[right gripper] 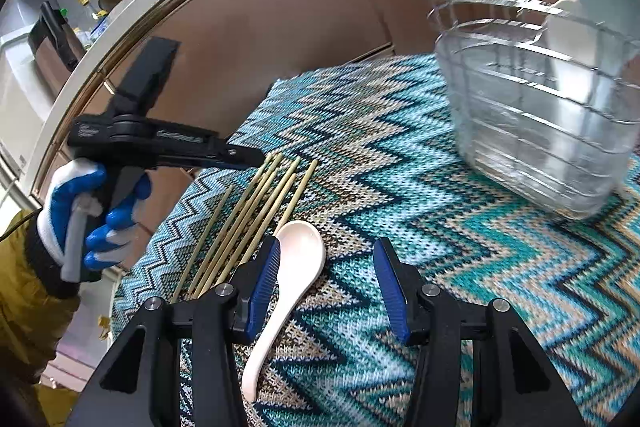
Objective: Organize utensils
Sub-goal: 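Grasp the white spoon with the right tool while the left tool grasps a chopstick, then lower spoon and chopstick into the holder and open both tools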
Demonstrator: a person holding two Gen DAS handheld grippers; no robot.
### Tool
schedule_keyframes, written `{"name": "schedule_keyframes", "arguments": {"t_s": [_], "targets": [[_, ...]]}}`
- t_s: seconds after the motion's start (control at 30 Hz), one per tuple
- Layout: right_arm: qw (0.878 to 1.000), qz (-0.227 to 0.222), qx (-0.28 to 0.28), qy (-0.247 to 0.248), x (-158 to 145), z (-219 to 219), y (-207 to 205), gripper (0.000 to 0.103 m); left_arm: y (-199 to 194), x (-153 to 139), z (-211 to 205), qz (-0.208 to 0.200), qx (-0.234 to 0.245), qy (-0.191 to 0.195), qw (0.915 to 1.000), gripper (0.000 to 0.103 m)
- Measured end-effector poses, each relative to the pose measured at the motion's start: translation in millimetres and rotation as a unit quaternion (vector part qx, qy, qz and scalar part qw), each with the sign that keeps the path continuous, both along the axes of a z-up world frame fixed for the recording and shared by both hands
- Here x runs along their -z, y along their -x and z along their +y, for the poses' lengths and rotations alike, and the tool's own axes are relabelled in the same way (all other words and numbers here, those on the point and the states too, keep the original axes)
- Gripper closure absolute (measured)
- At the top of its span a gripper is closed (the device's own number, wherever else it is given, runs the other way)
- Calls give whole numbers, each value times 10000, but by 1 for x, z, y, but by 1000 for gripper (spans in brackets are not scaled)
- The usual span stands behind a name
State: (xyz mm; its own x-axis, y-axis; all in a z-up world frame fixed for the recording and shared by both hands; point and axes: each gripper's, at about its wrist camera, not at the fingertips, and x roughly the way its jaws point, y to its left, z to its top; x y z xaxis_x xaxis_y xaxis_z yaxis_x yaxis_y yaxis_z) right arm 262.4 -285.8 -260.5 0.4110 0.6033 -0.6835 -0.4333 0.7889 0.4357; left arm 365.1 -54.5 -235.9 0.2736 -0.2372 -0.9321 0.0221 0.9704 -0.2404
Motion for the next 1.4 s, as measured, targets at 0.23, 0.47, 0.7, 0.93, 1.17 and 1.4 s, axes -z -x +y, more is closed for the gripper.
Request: {"name": "schedule_keyframes", "arguments": {"t_s": [0.23, 0.47, 0.7, 0.93, 1.17, 1.4], "targets": [[9975, 388, -578, 102, 17, 17, -23, 54, -19, 16, 4, 187, 10, 7, 9998, 86], [9935, 639, -903, 276, 28, 33, -40, 64, -30, 23, -2, 279, 149, -107, 9994, 90], [9877, 649, -1275, 631, 28, 49, -43, 94, -28, 21, -1, 216, 37, -147, 9997, 98], [9890, 82, -1105, 979, 4, 43, -14, 96, -1, -9, 7, -289, -108, -18, 9995, 98], [9901, -670, -648, 1051, -46, 28, 37, 96, 53, -68, 14, -1144, -169, 184, 9931, 98], [9840, -1303, -152, 1206, -89, 11, 98, 96, 114, -126, 23, -1893, -158, 328, 9813, 98]]}}
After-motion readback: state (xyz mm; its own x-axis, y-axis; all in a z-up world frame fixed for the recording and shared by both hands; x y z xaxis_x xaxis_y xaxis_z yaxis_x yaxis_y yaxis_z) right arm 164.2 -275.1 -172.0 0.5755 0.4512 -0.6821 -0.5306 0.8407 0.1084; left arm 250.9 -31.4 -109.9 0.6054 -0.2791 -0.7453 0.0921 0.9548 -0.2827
